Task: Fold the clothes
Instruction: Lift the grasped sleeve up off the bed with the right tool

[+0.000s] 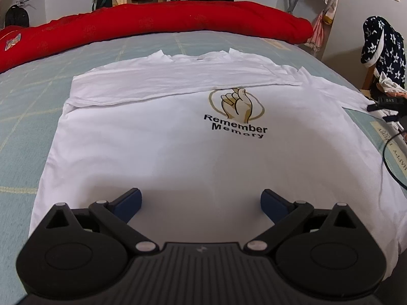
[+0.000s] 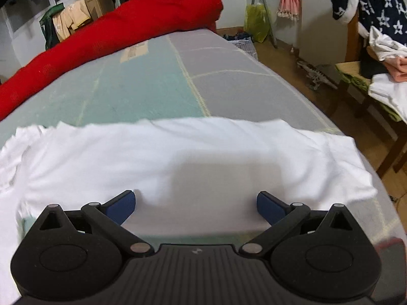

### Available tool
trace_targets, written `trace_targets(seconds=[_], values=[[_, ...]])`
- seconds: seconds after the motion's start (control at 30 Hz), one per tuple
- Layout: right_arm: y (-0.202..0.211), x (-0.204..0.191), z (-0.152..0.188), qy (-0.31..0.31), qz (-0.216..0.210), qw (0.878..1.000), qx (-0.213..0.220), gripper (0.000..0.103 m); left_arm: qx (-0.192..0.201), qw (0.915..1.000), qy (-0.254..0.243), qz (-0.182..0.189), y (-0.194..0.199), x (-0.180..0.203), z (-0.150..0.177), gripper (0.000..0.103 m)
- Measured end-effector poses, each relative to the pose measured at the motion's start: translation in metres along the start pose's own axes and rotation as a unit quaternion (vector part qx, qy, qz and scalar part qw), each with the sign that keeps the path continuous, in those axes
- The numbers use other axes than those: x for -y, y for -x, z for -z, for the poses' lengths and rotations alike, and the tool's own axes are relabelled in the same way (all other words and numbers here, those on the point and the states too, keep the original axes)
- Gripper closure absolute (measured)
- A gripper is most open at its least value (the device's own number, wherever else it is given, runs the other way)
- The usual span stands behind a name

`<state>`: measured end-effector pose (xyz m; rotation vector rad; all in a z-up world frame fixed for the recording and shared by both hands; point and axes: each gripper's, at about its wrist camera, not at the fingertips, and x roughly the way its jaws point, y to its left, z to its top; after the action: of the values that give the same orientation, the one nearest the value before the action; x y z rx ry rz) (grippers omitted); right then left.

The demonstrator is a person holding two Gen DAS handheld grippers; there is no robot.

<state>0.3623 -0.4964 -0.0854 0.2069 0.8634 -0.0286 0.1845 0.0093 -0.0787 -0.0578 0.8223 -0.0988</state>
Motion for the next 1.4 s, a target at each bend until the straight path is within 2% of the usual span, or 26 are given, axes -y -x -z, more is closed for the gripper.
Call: trace_targets(seconds=[0.13,0.23,0.33,0.47,0.53,0.7,0.87,1.0,1.1,1.2,1.4], values=[[0.024,0.015,-0.001,-0.042,-0.003,0.999,0.004,0.0,0.003,0.9999,0.01,0.005,0.003,-0.003,0.001,0.003],[0.038,0.018,-0.006,-0.066,-0.041,0.997,0.028,0.0,0.003,0.9999,0.01,0.004,0.002,-0.001,0.001,0.003],[0.035,0.013,-0.011,-0.074,-0.068,0.994,0.033,0.0,0.003,1.0,0.008,0.001,0.002,0.0,0.002,0.003],[0.01,0.006,-0.01,-0.099,-0.09,0.991,0.003,0.0,0.004,1.0,0.007,0.002,0.003,0.0,0.004,0.003],[0.008,0.007,-0.003,-0.103,-0.096,0.99,0.006,0.0,0.004,1.0,0.007,0.005,0.004,-0.001,0.004,0.003],[0.033,0.025,0.005,-0.14,-0.103,0.984,0.031,0.0,0.008,0.9998,0.015,0.012,0.004,-0.004,0.006,0.003],[0.045,0.061,0.018,-0.222,-0.113,0.967,0.049,0.0,0.01,0.9999,0.011,0.007,0.0,0.0,0.006,0.001],[0.028,0.085,0.038,-0.31,-0.155,0.936,0.065,0.0,0.008,0.9999,0.01,0.005,0.0,0.0,0.005,0.001],[0.019,0.095,0.048,-0.356,-0.179,0.912,0.098,0.0,0.007,0.9999,0.01,0.004,0.0,0.0,0.004,0.001],[0.012,0.101,0.049,-0.382,-0.189,0.897,0.121,0.0,0.007,0.9999,0.01,0.001,-0.002,0.001,0.004,0.001],[-0.001,0.099,0.042,-0.389,-0.177,0.891,0.152,0.0,0.005,0.9999,0.007,-0.005,-0.005,0.002,0.001,0.001]])
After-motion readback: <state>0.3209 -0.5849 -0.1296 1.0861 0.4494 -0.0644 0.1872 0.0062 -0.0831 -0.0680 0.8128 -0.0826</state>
